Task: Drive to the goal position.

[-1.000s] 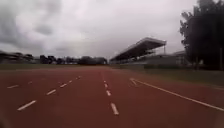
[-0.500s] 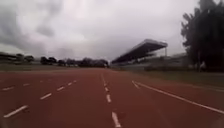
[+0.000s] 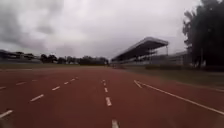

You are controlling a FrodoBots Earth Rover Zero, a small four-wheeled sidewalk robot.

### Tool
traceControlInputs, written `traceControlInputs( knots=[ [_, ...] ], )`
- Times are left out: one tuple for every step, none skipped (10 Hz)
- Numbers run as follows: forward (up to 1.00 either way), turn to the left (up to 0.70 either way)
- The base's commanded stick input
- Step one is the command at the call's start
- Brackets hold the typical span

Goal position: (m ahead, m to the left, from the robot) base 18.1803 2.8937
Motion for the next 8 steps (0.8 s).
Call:
traceControlInputs(
  knots=[
    [0.5, 0.0],
    [0.5, 0.0],
    [0.5, 0.0],
    [0.5, 0.0],
    [0.5, 0.0],
    [0.5, 0.0],
    [0.5, 0.0],
    [0.5, 0.0]
  ],
)
